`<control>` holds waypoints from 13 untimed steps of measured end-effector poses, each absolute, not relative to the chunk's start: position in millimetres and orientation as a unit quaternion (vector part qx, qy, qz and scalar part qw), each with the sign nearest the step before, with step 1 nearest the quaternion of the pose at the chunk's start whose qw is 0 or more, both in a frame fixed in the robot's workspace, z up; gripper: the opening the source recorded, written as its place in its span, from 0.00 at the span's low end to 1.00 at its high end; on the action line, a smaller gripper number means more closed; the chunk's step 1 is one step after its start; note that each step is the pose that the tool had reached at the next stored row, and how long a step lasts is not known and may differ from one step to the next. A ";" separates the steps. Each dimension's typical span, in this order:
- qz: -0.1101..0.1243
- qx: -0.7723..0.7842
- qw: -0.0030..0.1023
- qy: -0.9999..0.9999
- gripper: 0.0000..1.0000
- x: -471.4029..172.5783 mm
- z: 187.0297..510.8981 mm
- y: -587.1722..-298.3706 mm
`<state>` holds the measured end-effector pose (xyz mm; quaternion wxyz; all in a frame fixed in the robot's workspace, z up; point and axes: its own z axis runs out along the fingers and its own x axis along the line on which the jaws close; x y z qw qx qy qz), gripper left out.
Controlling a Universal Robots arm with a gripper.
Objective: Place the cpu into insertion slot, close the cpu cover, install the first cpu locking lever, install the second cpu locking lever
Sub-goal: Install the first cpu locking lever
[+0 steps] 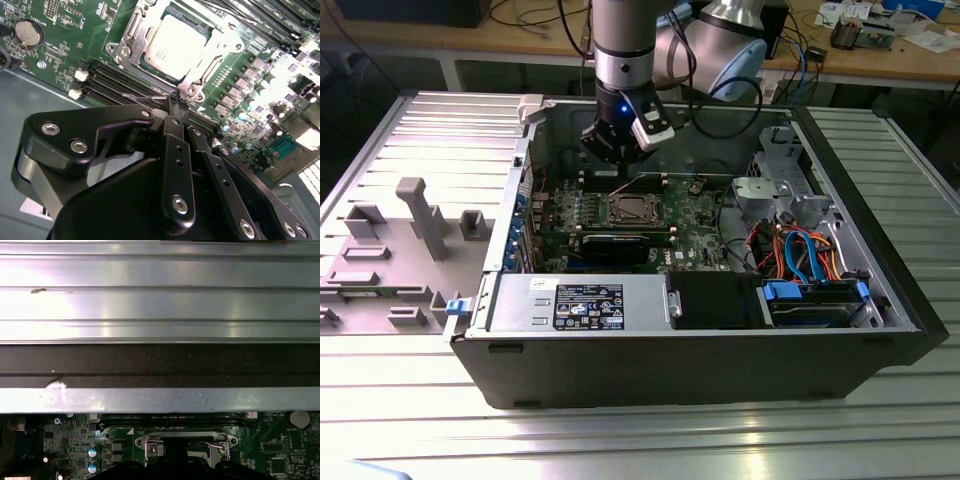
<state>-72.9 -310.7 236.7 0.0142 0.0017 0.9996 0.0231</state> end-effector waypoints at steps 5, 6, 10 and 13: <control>0.023 0.002 0.014 1.000 0.11 -71.6 232.1 -310.1; 0.023 0.001 0.014 1.000 0.11 -71.4 231.0 -309.8; 0.023 -0.016 0.014 1.000 0.11 -71.3 228.8 -308.9; 0.023 -0.019 0.014 0.999 0.11 -71.3 228.7 -308.5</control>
